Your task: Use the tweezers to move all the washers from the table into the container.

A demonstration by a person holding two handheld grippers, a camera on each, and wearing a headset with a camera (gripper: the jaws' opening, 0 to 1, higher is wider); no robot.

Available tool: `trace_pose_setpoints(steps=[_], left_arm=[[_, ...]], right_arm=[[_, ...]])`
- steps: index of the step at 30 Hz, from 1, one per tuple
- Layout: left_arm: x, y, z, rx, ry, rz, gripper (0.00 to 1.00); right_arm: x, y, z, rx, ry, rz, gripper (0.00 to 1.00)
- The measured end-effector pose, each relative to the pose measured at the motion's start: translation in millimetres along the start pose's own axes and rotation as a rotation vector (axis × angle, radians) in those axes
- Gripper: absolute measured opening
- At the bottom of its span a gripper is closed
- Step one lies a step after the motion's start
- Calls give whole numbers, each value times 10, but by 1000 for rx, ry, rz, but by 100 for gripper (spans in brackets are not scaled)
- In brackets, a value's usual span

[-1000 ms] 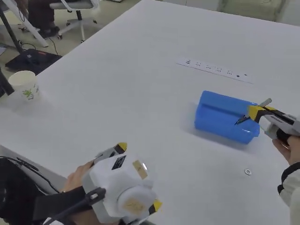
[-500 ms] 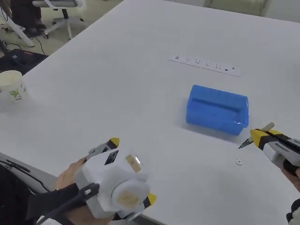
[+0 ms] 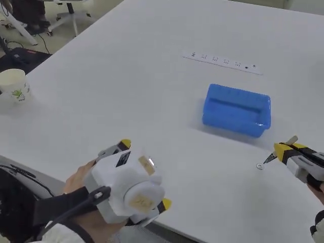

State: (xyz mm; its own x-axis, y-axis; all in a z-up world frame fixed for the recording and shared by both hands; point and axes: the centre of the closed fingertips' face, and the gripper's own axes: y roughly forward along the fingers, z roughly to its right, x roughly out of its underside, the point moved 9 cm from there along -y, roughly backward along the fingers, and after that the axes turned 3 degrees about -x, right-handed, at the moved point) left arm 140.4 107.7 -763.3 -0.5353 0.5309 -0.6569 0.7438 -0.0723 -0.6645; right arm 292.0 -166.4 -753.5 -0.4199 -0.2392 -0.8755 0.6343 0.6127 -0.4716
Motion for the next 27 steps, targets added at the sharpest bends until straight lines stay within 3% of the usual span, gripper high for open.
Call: trace_pose_setpoints(steps=[14,27], left_arm=[[7,-7,17,8,2,-4,91],[8,-2,21,11,7,-10,91]], right_arm=[[80,66,-12,-3,-25,-28,2],[129,26,-21,0,-20,10,1]])
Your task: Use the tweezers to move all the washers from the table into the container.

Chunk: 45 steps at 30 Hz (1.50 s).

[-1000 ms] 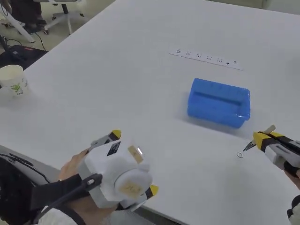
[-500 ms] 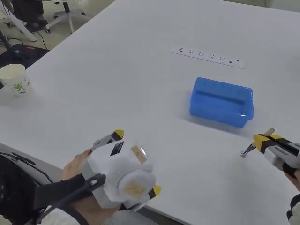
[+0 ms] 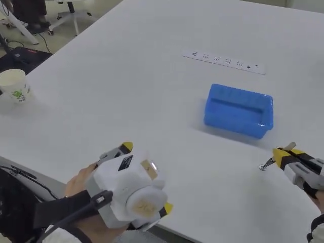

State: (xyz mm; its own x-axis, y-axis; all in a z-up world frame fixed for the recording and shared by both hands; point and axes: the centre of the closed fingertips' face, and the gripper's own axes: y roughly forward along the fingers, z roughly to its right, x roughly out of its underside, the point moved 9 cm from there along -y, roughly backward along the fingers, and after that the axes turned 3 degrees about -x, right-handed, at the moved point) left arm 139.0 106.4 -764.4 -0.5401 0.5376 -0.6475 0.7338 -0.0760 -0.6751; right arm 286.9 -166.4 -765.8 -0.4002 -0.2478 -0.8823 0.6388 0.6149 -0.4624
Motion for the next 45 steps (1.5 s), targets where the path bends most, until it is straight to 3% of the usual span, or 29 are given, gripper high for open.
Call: trace_pose_setpoints(steps=[5,18,33,45], left_arm=[[-4,-7,-7,-4,-2,4,91],[-24,-22,-38,-18,-21,28,90],[-57,-42,-53,-28,-36,59,87],[-58,-48,-55,-24,-63,72,93]], right_arm=[[-13,-1,21,-2,29,-13,0],[-83,2,32,-10,7,-43,0],[-645,-33,26,-34,-62,61,0],[-943,178,45,-44,-137,99,0]])
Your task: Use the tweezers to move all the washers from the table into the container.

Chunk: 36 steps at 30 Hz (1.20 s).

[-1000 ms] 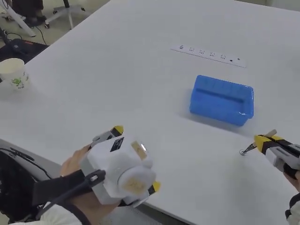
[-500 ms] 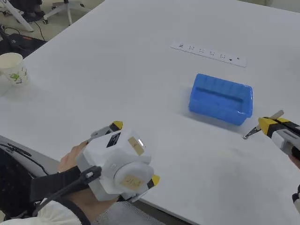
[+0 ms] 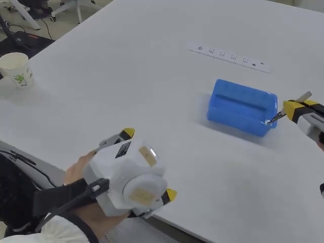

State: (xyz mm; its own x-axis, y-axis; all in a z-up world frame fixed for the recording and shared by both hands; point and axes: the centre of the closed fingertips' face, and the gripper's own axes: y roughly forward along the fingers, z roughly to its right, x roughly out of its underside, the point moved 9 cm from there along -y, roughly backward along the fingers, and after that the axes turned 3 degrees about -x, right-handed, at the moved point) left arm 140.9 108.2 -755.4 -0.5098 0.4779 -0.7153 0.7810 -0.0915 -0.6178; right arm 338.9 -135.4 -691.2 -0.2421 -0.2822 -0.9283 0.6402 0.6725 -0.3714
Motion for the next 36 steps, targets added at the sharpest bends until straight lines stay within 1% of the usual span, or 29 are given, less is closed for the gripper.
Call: trace_pose_setpoints(steps=[4,9,14,23,25,26,29,31,36], left_arm=[[3,3,-1,1,-7,1,94],[2,-1,0,0,-10,0,95],[0,-2,1,5,-16,2,96],[6,-10,9,6,-21,-9,96],[4,-15,8,4,-23,-8,96],[2,-21,-1,-5,-22,-5,96],[-1,-28,-10,-5,-37,0,96],[-3,-31,-17,-10,-36,4,96],[5,-22,-13,-4,-35,-5,96]], right_arm=[[-14,115,24,0,-16,-3,0],[29,266,67,0,-31,-23,0],[111,399,98,-4,-45,-61,1],[226,522,144,-10,-28,-96,1],[258,547,151,-11,-22,-103,1],[269,558,152,-11,-21,-106,1],[303,597,155,-14,-16,-115,1],[321,620,154,-16,-14,-120,1],[348,645,149,-18,-10,-131,1]])
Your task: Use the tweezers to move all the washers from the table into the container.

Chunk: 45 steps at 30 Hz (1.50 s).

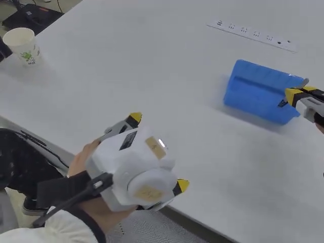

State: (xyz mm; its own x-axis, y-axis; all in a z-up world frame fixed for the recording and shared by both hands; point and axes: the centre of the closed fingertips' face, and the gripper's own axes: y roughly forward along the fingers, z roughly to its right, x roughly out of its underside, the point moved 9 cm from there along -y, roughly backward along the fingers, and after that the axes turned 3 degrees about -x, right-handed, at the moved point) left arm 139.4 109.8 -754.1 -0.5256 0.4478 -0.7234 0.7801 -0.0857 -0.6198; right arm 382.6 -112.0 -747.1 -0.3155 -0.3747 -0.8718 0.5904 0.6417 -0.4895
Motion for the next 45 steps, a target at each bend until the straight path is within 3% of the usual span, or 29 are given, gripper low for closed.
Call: trace_pose_setpoints(steps=[19,26,34,38,42,45], left_arm=[[1,16,-25,-8,-4,-3,96],[1,20,-29,-7,0,-3,95],[-2,13,-23,-1,4,2,95],[-5,12,-23,-2,4,8,95],[-7,3,-27,-6,1,13,94],[-6,1,-30,-13,0,17,94]], right_arm=[[55,60,20,15,-15,-27,1],[-15,37,6,6,22,-13,2],[-237,-251,-86,4,-55,53,1],[-314,-444,-175,-31,-110,65,1],[-306,-616,-296,-89,-208,19,1],[-267,-725,-376,-96,-291,-27,1]])
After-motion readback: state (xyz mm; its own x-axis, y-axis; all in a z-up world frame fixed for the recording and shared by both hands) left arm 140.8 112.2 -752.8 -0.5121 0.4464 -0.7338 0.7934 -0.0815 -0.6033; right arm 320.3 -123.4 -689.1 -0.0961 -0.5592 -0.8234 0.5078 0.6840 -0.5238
